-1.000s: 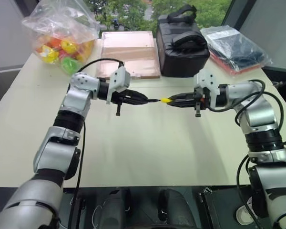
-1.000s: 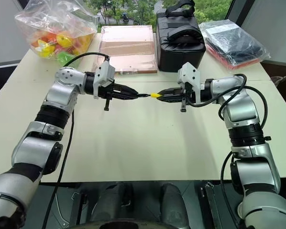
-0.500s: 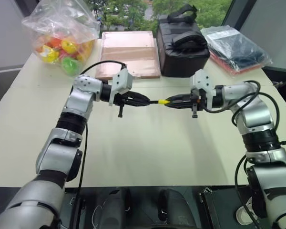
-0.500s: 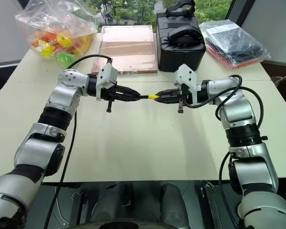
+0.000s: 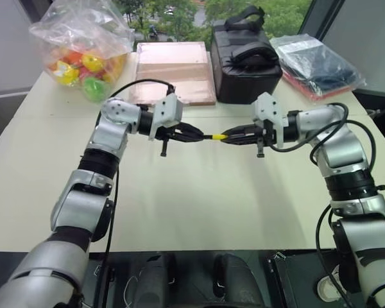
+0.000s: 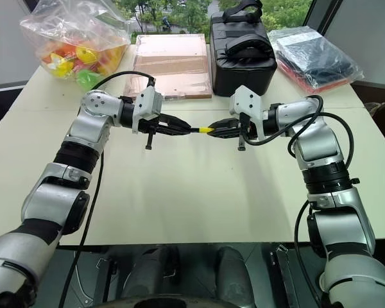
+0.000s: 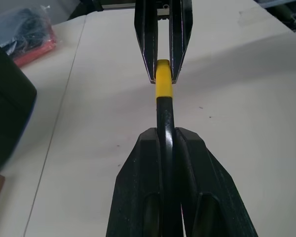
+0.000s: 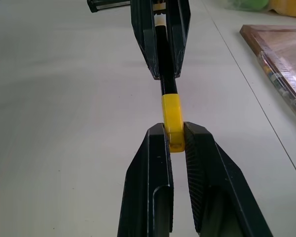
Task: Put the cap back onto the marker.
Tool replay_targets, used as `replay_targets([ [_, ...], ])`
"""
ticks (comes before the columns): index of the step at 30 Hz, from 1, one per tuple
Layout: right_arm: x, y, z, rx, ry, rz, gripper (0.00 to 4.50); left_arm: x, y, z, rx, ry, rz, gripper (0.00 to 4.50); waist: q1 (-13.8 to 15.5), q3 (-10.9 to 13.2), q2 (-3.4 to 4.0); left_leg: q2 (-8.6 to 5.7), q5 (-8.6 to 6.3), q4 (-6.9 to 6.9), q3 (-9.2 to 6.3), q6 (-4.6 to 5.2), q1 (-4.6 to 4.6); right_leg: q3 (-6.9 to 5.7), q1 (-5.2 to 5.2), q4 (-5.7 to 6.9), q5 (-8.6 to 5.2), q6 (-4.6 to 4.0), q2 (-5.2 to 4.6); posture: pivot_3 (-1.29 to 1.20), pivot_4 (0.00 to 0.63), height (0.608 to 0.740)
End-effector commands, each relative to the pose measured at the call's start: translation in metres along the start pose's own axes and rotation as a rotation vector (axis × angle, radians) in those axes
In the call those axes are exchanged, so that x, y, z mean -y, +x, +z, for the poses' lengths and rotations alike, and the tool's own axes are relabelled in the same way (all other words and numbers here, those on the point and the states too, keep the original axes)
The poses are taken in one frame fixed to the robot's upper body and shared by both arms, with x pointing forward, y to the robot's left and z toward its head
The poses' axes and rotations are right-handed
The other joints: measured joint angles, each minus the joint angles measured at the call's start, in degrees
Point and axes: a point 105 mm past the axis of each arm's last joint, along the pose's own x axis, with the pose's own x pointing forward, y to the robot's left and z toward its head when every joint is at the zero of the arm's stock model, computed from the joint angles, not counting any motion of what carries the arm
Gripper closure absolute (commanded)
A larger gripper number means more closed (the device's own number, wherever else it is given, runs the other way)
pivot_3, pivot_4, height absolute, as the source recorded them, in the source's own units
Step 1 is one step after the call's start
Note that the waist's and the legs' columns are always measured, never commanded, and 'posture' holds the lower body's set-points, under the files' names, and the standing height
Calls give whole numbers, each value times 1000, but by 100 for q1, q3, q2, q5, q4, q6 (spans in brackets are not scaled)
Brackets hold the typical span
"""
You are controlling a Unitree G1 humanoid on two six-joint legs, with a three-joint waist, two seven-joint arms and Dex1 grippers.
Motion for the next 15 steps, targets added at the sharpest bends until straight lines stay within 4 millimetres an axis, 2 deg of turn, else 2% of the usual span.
replay_targets([
  [1, -2, 12, 37, 111, -89, 42, 4422, 0, 19, 24, 59, 98, -32, 4500, 1, 0, 0, 0, 0, 0, 0, 0, 0, 0, 0, 0, 0, 0, 0, 0, 150, 740],
  [11, 2, 11, 38, 126, -58, 24, 4422, 0, 19, 21, 58, 93, -28, 4500, 1, 0, 0, 0, 0, 0, 0, 1, 0, 0, 0, 0, 0, 0, 0, 0, 150, 740],
  [15, 4, 6, 33, 116, -44, 6, 4422, -7, 13, 19, 54, 82, 25, 4500, 2, 0, 0, 0, 0, 0, 0, 0, 0, 0, 0, 0, 0, 0, 0, 0, 150, 740],
])
